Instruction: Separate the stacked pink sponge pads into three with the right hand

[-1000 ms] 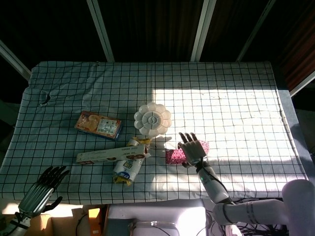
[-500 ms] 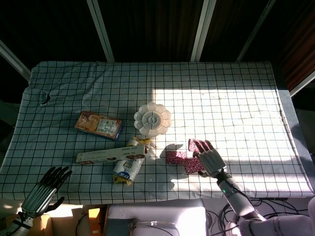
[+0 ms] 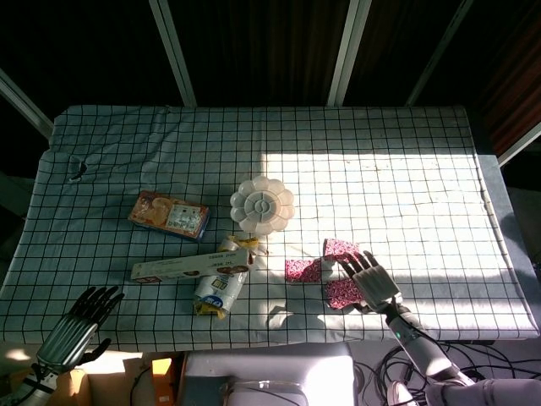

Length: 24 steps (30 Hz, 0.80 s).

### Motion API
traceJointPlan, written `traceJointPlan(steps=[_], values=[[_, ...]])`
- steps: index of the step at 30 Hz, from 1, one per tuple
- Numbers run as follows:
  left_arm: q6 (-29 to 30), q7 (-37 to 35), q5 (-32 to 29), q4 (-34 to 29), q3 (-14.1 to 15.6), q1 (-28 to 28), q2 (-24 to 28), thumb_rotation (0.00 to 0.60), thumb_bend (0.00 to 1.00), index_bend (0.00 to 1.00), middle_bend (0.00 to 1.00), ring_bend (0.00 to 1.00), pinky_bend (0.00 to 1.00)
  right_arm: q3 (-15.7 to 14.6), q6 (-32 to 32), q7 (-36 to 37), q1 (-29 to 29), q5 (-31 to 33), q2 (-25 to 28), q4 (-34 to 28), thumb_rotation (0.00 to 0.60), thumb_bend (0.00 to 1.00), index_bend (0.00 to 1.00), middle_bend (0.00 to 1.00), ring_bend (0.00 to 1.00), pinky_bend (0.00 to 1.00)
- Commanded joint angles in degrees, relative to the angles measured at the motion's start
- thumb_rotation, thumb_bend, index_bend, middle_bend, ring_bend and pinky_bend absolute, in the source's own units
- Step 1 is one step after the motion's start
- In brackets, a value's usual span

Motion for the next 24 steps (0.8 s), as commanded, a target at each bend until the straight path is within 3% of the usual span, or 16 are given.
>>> traceJointPlan(steps=[1, 6, 11, 17, 20, 24], values=[[0.2, -0.1, 0.1, 0.0, 0.0, 0.1, 0.0, 0.6, 0.34, 0.0, 0.0, 0.0, 0.0, 0.0, 1.1, 0.8, -1.1, -1.9, 1.7, -1.6, 0.6, 0.16, 0.0, 0.0, 0.0, 0.0], [1.5, -1.4, -0.1, 0.2, -0.1, 0.7, 0.4, 0.6, 0.34, 0.0, 0.0, 0.0, 0.0, -1.1, 7.2, 3.7, -5.0, -7.8, 6.5, -5.7, 0.6, 0.16, 0.0, 0.0, 0.0, 0.0], [6.9, -4.0, -0.1, 1.6, -1.7, 2.3, 0.1, 0.6, 0.34, 0.0, 0.0, 0.0, 0.0, -4.0, 22.7, 5.4, -14.6, -15.6, 12.3, -8.3, 0.6, 0.16, 0.0, 0.0, 0.0, 0.0], [8.9, -3.7, -3.5, 3.1, -3.6, 4.2, -1.6, 0.6, 0.35, 0.0, 0.0, 0.0, 0.0, -4.9, 39.6, 13.9, -27.2, -22.2, 10.8, 0.5, 0.6, 0.16, 0.0, 0.0, 0.0, 0.0], [8.1, -3.2, -4.0, 2.9, -3.9, 4.1, -1.6, 0.6, 0.36, 0.0, 0.0, 0.0, 0.0, -3.8, 41.6, 17.7, -30.1, -22.4, 9.2, 5.3, 0.6, 0.16, 0.0, 0.0, 0.0, 0.0], [9.0, -1.8, -2.2, 2.5, -3.6, 4.0, -1.7, 0.6, 0.36, 0.0, 0.0, 0.0, 0.0, -3.1, 40.4, 20.5, -30.9, -23.6, 9.7, 6.5, 0.6, 0.16, 0.01, 0.0, 0.0, 0.0]])
